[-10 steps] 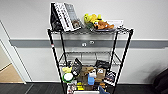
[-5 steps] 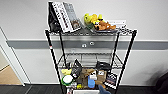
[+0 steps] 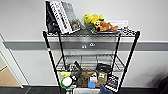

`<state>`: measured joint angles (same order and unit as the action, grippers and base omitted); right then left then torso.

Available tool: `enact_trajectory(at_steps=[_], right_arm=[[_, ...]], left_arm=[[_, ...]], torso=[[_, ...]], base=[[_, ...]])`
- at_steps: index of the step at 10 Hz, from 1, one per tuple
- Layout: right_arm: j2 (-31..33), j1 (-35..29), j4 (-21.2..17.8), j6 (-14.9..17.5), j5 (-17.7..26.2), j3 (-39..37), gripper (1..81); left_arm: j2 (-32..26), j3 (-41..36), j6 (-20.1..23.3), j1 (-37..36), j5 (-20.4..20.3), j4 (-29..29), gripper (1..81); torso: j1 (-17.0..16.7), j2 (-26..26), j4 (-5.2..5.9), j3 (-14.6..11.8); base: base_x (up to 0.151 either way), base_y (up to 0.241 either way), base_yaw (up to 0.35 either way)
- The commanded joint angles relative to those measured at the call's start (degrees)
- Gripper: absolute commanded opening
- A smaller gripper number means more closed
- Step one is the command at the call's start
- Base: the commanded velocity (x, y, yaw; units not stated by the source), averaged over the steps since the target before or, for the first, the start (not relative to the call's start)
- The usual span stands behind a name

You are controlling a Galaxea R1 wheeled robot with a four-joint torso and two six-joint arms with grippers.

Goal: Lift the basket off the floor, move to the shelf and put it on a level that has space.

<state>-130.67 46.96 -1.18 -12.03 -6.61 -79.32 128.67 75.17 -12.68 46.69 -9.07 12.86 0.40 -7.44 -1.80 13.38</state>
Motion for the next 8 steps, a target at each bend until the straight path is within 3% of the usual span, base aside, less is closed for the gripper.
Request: enact_trajectory(at_steps=[1, 8], right_arm=[[1.34, -8.41, -0.31, 0.25, -4.55, 7.26, 1.0], [6.36, -9.2, -0.22, 0.25, -7.1, 15.53, 1.0]], left_arm=[[-1.83, -7.13, -0.42, -8.06, -0.86, -1.35, 1.0], [-5.09, -14.17, -0.42, -8.5, -2.88, -2.4, 1.0]], torso=[[0.0, 0.0, 0.0, 0.0], [0.0, 0.0, 0.0, -0.02]], base=[[0.093, 0.0, 0.0], [0.094, 0.0, 0.0]])
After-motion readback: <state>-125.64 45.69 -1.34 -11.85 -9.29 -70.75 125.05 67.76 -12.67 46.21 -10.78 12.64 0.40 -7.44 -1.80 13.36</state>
